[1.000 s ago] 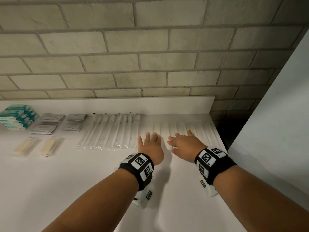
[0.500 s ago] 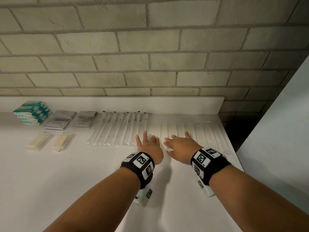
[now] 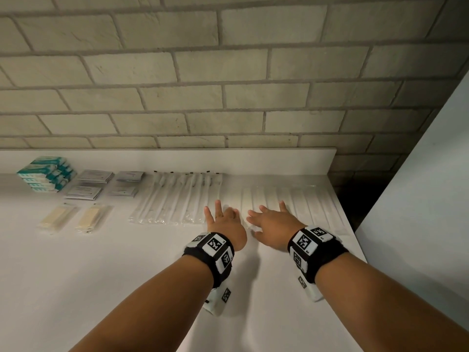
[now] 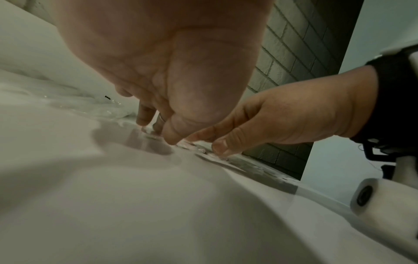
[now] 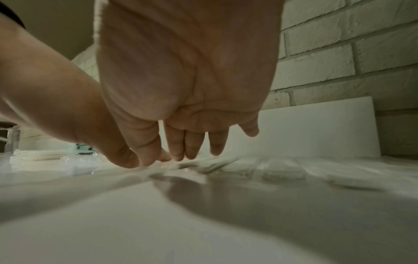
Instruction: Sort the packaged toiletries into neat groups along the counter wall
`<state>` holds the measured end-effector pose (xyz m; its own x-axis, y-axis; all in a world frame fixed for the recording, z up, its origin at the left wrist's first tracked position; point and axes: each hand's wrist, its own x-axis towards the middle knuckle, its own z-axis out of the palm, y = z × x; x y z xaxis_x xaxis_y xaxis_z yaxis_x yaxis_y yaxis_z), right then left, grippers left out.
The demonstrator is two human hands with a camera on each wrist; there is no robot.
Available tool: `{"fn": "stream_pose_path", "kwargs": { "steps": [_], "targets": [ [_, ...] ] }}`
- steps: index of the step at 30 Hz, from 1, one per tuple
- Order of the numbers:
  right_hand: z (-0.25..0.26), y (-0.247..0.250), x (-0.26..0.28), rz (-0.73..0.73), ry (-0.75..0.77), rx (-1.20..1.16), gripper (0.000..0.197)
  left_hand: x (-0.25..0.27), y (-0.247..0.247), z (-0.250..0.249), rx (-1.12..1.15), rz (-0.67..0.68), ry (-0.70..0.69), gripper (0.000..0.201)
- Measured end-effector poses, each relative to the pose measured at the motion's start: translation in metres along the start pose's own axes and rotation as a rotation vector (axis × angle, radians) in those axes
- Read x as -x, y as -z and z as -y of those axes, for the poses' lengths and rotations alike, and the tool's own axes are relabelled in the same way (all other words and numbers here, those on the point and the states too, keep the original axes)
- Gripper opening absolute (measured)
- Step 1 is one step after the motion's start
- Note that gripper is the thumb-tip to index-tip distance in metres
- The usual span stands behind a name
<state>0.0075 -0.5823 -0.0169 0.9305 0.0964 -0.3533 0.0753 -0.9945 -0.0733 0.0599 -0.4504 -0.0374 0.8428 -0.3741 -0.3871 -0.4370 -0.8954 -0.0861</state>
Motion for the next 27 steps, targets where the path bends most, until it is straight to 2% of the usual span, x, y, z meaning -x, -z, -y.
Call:
{"fn": "stream_pose_path", "kwargs": {
  "steps": [4, 7, 10, 14, 21, 27],
  "targets": [
    [-0.008, 0.0, 0.002, -0.07, -0.089, -0.068, 0.055, 0.0, -0.004, -0.003, 0.031, -0.058, -0.085, 0.079],
    [-0.011, 0.0, 0.004, -0.009, -0.137, 0.01, 0.051, -0.004, -0.007, -0.008, -0.003, -0.04, -0.157, 0.074],
    [-0.012, -0.001, 0.005, 0.023, -0.143, 0.012, 0.049, -0.007, -0.007, -0.012, -0.024, 0.007, -0.167, 0.072],
    [-0.013, -0.003, 0.006, 0.019, -0.138, -0.013, 0.049, -0.008, -0.008, -0.012, -0.024, -0.005, -0.176, 0.071],
    [-0.013, -0.002, 0.025, -0.112, -0.094, -0.097, 0.047, 0.003, -0.009, -0.007, 0.048, -0.086, -0.202, 0.063],
    [-0.008, -0.017, 0.065, -0.174, -0.094, -0.295, 0.048, 0.046, -0.009, 0.021, 0.128, -0.157, -0.286, 0.059]
  ]
}}
